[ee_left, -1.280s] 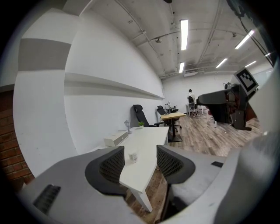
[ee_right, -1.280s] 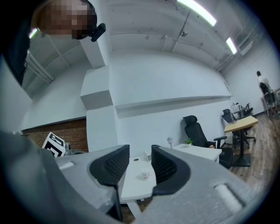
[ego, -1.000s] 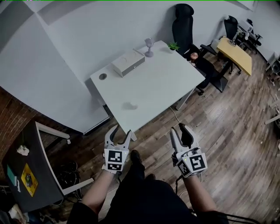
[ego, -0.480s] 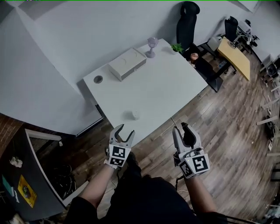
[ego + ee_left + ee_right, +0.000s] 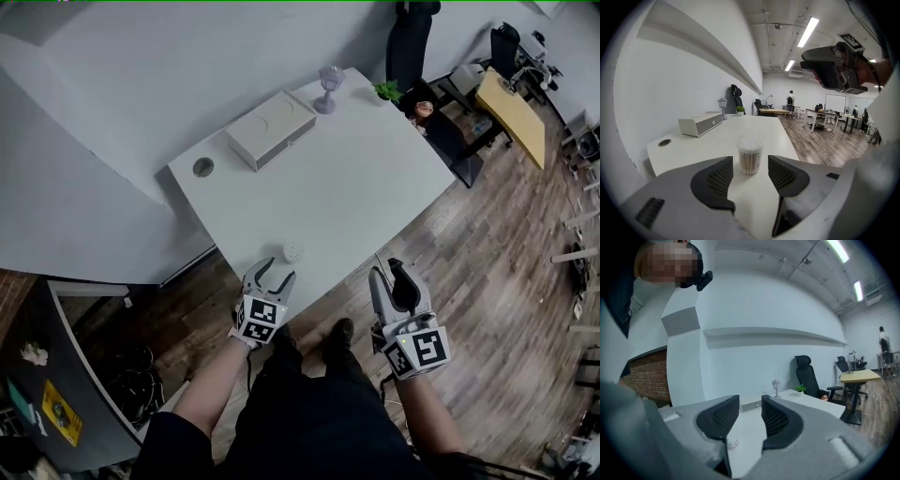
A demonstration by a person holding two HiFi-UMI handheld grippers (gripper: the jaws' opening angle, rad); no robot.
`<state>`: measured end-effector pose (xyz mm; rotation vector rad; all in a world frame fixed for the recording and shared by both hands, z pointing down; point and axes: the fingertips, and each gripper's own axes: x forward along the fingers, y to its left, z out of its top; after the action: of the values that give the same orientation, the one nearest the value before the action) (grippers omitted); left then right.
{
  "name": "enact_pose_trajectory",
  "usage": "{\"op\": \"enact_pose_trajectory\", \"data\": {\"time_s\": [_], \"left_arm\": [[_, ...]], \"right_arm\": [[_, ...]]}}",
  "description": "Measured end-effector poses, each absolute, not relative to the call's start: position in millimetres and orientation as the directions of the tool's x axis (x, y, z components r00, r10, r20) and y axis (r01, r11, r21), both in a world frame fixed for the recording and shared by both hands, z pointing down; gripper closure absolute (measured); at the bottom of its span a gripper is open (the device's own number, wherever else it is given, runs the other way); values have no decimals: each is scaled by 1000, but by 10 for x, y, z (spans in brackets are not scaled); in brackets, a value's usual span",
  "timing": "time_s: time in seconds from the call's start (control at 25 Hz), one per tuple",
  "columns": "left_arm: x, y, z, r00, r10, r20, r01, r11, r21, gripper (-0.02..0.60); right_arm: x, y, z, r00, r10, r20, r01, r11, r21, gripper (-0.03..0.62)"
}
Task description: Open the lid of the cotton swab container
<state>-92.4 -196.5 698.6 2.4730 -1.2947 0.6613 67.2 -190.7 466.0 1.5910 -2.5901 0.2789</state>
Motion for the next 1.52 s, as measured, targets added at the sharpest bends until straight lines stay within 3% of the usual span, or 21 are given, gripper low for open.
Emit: {"op": "enact_pose_trajectory", "data": {"time_s": [0.28, 0.92, 1.0, 1.52], "left_arm": [[-777, -2147, 7253, 464, -669, 581, -843, -534, 58, 287], [-601, -2411, 7531, 369, -673, 641, -890, -455, 34, 288], [-613, -2407, 7537, 360, -677, 642, -890, -456, 18, 323], [-598, -2259, 7289, 402, -671, 623, -855, -519, -7, 336]], "right_arm": [[749, -2336, 4679, -525, -837, 152, -849, 506, -150, 445], [1146, -2610, 4961, -521, -831, 193, -850, 485, -206, 457], [1162, -2601, 4957, -519, -833, 192, -851, 483, -208, 464], [1152, -2409, 4856, -529, -832, 170, -845, 496, -201, 477]]}}
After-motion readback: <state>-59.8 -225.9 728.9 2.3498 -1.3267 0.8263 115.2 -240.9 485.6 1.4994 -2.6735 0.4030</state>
